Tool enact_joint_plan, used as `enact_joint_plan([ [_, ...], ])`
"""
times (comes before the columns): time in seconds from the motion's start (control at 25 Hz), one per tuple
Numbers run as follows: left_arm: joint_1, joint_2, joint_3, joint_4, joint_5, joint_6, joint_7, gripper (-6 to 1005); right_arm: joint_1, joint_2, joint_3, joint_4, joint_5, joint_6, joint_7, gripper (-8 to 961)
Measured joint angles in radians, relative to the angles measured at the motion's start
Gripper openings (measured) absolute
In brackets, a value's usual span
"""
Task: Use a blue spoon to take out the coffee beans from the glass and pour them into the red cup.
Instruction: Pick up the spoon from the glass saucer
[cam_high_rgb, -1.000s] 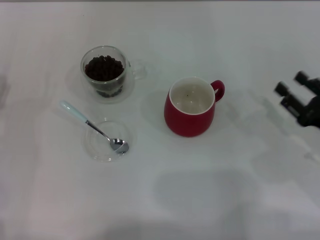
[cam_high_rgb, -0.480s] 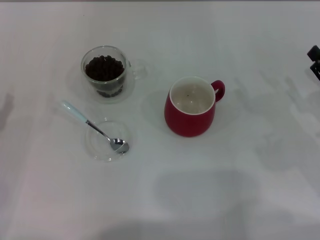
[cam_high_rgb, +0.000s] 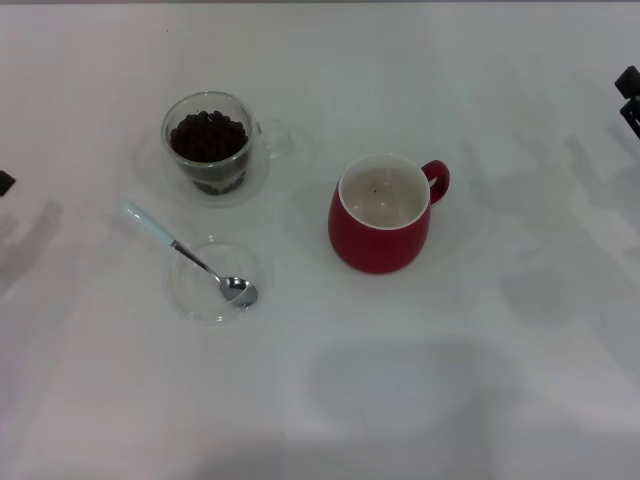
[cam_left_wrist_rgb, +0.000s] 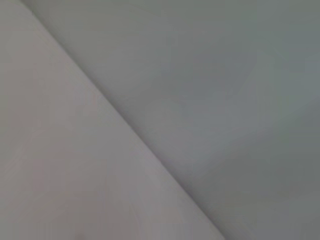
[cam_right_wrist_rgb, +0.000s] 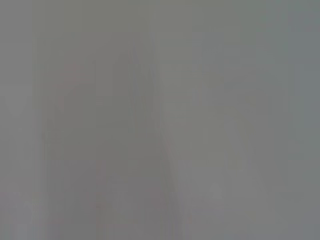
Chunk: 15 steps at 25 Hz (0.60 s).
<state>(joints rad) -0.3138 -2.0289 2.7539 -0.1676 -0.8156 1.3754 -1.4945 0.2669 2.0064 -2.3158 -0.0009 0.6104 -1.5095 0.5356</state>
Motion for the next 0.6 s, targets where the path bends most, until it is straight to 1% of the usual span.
enact_joint_plan([
  [0.24, -0.017, -0.008, 0.046, 0.005, 0.027, 0.001, -0.024, 875, 0.015, 0.000, 0.001, -0.003, 0.000, 0.004, 0.002, 636],
  [0.36, -0.041, -0.015, 0.082, 0.012, 0.033, 0.006, -0.033, 875, 0.019, 0.000, 0.001, -0.005, -0.001, 0.008, 0.002, 636],
  [0.6, -0.071, -0.021, 0.089, 0.018, 0.095, 0.008, -0.075, 876, 0.021, 0.000, 0.001, -0.011, -0.001, 0.008, 0.003, 636],
])
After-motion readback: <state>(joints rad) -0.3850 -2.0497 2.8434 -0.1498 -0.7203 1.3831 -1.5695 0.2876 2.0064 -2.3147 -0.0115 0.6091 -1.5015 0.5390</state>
